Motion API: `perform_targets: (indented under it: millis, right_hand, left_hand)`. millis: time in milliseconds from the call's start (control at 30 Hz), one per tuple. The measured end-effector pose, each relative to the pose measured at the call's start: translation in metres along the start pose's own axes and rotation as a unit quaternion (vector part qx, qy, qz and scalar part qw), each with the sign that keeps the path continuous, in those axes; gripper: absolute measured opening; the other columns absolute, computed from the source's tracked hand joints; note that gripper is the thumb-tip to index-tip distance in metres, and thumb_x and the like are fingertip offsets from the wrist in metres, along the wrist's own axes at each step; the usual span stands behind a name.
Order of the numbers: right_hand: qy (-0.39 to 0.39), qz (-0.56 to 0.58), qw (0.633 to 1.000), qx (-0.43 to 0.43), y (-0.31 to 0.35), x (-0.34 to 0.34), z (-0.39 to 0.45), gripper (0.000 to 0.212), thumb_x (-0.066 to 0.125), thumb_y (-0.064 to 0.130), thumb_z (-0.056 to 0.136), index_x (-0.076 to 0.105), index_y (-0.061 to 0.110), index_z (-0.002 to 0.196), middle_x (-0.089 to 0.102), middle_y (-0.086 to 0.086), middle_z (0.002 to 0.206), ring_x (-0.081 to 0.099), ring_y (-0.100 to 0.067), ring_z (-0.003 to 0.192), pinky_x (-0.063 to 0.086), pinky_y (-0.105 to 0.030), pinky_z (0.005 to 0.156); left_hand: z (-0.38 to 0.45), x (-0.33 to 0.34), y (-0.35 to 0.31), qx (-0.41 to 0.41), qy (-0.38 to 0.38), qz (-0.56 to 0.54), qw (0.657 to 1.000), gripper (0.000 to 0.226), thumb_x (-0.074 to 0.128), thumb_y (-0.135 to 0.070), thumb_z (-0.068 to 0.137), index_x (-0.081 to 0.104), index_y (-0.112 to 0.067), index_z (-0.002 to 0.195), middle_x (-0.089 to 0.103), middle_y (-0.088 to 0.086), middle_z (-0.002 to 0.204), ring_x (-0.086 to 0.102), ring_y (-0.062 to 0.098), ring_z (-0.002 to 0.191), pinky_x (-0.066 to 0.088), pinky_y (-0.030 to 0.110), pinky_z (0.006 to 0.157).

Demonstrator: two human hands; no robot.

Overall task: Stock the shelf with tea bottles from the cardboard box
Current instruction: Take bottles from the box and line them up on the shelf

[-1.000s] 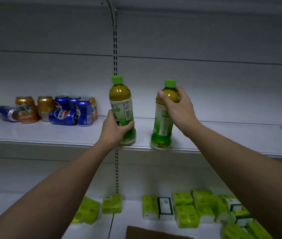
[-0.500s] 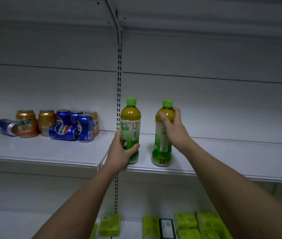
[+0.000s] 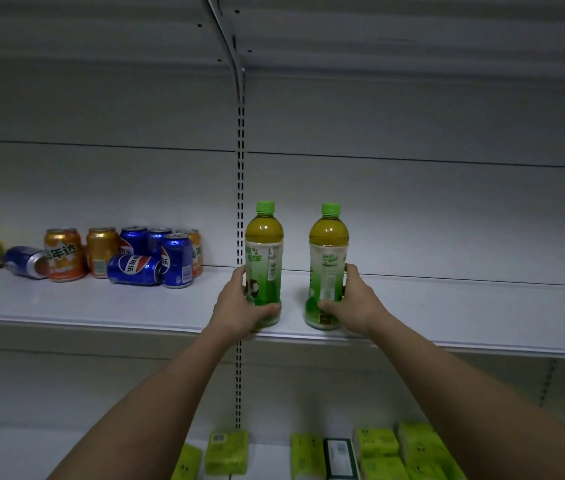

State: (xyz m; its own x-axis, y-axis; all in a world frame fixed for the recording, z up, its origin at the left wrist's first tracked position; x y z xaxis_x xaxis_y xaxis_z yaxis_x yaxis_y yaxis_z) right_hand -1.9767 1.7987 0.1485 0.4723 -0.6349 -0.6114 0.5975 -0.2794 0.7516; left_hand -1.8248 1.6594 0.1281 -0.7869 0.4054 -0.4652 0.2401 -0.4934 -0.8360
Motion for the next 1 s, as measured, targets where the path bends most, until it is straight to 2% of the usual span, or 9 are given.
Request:
perform_targets:
  millis: [200, 267, 433, 567, 667, 833, 933, 1000]
  right_hand:
    - [-0.017, -0.024, 1.000, -0.010, -0.002, 0.012, 0.021, 0.062, 0.071, 0.021, 0.085, 0.035, 0.019, 0.136, 0.058, -0.007, 0.134, 0.058, -0.028, 0.120, 0.049, -0.045, 0.101]
    - [-0.014, -0.033, 0.999, -0.009, -0.003, 0.018, 0.032, 0.057, 0.070, 0.022, 0.087, 0.037, 0.017, 0.133, 0.058, -0.008, 0.134, 0.058, -0.029, 0.119, 0.050, -0.044, 0.100]
    - [-0.001, -0.059, 0.998, -0.007, 0.000, 0.034, 0.066, 0.051, 0.069, 0.022, 0.087, 0.037, 0.012, 0.125, 0.058, -0.011, 0.131, 0.059, -0.030, 0.116, 0.050, -0.043, 0.098]
    - [-0.012, -0.067, 0.998, -0.016, 0.000, 0.050, 0.094, 0.049, 0.069, 0.019, 0.088, 0.037, 0.010, 0.123, 0.058, -0.013, 0.129, 0.059, -0.032, 0.114, 0.050, -0.043, 0.096]
    - [-0.013, -0.074, 0.997, -0.021, -0.001, 0.060, 0.117, 0.049, 0.068, 0.018, 0.088, 0.036, 0.009, 0.124, 0.057, -0.014, 0.130, 0.058, -0.033, 0.114, 0.049, -0.042, 0.095]
    - [-0.020, -0.080, 0.996, -0.019, -0.005, 0.076, 0.154, 0.048, 0.066, 0.017, 0.090, 0.035, 0.008, 0.126, 0.057, -0.014, 0.128, 0.058, -0.033, 0.114, 0.048, -0.041, 0.093]
    - [-0.031, -0.085, 0.996, -0.024, -0.007, 0.086, 0.176, 0.048, 0.064, 0.017, 0.090, 0.035, 0.007, 0.126, 0.057, -0.015, 0.126, 0.059, -0.034, 0.112, 0.047, -0.042, 0.093]
    - [-0.035, -0.077, 0.996, -0.025, -0.010, 0.093, 0.189, 0.048, 0.065, 0.017, 0.090, 0.035, 0.007, 0.127, 0.057, -0.015, 0.126, 0.059, -0.034, 0.112, 0.048, -0.043, 0.093]
  left_hand:
    - [0.024, 0.002, 0.008, -0.008, -0.018, -0.007, 1.000, 0.080, 0.082, -0.023, 0.073, 0.037, -0.021, 0.139, 0.054, 0.005, 0.135, 0.054, 0.019, 0.114, 0.043, 0.034, 0.100]
    - [0.034, 0.005, 0.013, -0.005, -0.017, -0.003, 1.000, 0.075, 0.082, -0.025, 0.073, 0.040, -0.020, 0.135, 0.055, 0.004, 0.134, 0.053, 0.015, 0.106, 0.044, 0.033, 0.099]
    - [0.061, 0.011, 0.023, 0.000, -0.007, -0.027, 1.000, 0.071, 0.081, -0.024, 0.074, 0.040, -0.021, 0.133, 0.056, 0.003, 0.132, 0.052, 0.012, 0.101, 0.046, 0.032, 0.097]
    - [0.088, 0.015, 0.030, 0.001, -0.025, -0.007, 1.000, 0.068, 0.080, -0.026, 0.076, 0.041, -0.020, 0.131, 0.058, 0.000, 0.131, 0.053, 0.012, 0.101, 0.041, 0.027, 0.094]
    - [0.108, 0.020, 0.034, 0.001, -0.022, 0.007, 1.000, 0.070, 0.079, -0.026, 0.077, 0.040, -0.018, 0.134, 0.057, 0.000, 0.133, 0.056, 0.018, 0.114, 0.041, 0.029, 0.097]
    - [0.144, 0.028, 0.042, -0.003, -0.022, 0.018, 1.000, 0.065, 0.076, -0.023, 0.080, 0.040, -0.015, 0.132, 0.056, 0.002, 0.134, 0.055, 0.022, 0.119, 0.042, 0.031, 0.098]
    - [0.162, 0.033, 0.048, -0.001, -0.022, 0.007, 1.000, 0.064, 0.076, -0.022, 0.080, 0.040, -0.016, 0.133, 0.056, 0.001, 0.134, 0.055, 0.020, 0.118, 0.042, 0.032, 0.099]
    - [0.169, 0.036, 0.053, 0.006, -0.035, -0.009, 0.999, 0.062, 0.076, -0.021, 0.081, 0.042, -0.017, 0.132, 0.056, -0.001, 0.132, 0.055, 0.014, 0.107, 0.041, 0.027, 0.095]
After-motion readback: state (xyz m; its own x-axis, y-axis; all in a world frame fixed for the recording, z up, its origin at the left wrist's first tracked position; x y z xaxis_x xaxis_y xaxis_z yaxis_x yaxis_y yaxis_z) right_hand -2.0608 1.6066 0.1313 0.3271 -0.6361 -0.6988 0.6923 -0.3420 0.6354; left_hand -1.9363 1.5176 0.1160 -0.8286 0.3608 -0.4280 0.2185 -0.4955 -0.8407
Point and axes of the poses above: each hand's wrist, its own z-axis towards the middle knuckle, its own x-axis out of the palm, y = z × x, the point moved 5 cm from there along z, towards the middle knuckle
